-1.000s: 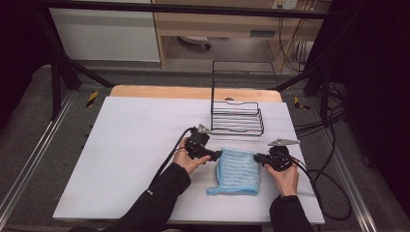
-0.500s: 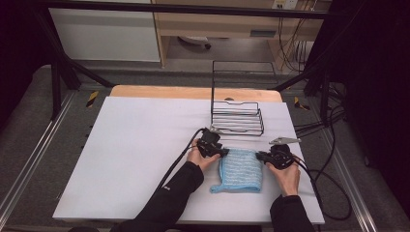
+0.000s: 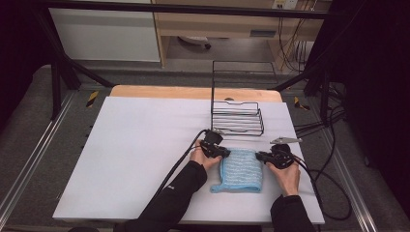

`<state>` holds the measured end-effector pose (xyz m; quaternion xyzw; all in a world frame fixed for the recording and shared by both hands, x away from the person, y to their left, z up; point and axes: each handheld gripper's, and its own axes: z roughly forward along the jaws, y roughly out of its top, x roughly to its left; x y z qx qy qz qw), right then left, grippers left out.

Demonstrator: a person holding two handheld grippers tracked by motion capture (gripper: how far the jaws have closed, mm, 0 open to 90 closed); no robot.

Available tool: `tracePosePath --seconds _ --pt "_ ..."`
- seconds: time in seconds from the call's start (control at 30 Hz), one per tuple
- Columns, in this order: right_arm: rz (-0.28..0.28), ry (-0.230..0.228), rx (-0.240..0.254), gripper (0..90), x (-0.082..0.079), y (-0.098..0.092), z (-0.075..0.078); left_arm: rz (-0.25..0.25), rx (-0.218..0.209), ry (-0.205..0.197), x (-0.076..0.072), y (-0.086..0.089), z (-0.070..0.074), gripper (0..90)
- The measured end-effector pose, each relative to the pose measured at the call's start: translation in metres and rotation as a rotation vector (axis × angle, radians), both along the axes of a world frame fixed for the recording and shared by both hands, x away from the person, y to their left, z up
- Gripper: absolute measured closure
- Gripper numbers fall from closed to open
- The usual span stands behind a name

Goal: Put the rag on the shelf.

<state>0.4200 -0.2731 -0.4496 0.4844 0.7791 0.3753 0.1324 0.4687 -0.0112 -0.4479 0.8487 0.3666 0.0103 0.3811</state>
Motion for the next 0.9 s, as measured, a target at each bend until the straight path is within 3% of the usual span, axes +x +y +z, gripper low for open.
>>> tracePosePath --seconds 0.1,0.27,0.5,0.63,0.9 --pt "-0.012 0.001 0.011 82.7 -0.001 0.0 0.0 -0.003 0.006 -0.02 -0.001 0.001 0.001 80.0" --pt "-0.02 -0.017 0.016 84.3 -0.004 0.0 0.004 0.02 -0.039 -0.03 -0.004 0.006 0.003 83.3" --pt "-0.017 -0.111 0.082 84.7 -0.015 0.0 0.023 0.035 -0.163 -0.088 -0.018 0.027 0.016 84.1" --pt "-0.007 -0.152 0.096 84.9 -0.021 0.004 0.031 0.036 -0.181 -0.143 -0.028 0.035 0.024 84.1" --pt "0.027 -0.221 0.135 85.4 -0.034 0.008 0.048 0.04 -0.232 -0.198 -0.046 0.048 0.038 84.2"
